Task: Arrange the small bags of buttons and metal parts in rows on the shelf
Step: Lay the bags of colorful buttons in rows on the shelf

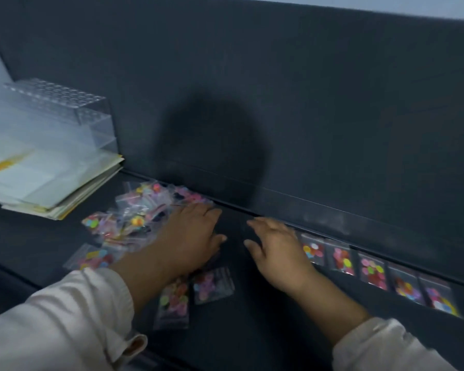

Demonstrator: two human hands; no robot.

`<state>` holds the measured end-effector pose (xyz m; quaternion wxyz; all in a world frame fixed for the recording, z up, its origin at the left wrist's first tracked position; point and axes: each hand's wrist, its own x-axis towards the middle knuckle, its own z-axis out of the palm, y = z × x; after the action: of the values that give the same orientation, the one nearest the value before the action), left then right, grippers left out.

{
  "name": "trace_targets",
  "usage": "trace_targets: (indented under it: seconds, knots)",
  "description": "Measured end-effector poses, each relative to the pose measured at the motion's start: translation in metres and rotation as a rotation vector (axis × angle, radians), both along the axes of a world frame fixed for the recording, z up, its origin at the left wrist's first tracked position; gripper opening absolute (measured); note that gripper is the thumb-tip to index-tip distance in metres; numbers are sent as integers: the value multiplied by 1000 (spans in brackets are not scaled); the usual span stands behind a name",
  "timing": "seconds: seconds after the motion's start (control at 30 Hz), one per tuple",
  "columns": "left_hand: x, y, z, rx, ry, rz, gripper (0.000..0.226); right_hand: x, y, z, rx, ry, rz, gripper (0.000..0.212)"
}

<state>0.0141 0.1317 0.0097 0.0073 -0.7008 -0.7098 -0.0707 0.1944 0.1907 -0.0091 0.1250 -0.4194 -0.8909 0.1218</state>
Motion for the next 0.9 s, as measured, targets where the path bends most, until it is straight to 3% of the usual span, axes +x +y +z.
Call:
trace_targets:
  seconds: [0.13, 0.33, 0.67, 0.87, 0.9]
  knots:
    - [-51, 0, 6, 18, -38, 85, 63, -50, 7, 1, -107, 111, -18, 45]
    - [-111, 20, 7, 22, -176, 237, 49, -110, 35, -2, -293, 212, -224, 42]
    - [-181, 67, -25, -76, -308, 389, 33, -156, 64, -23, -251, 57, -419, 31]
    - [-192, 81, -39, -144, -368, 404, 31, -161, 70, -32, -341, 201, -453, 3]
    - [-192, 82, -38, -149, -373, 411, 28, -161, 71, -35, -348, 237, -462, 8]
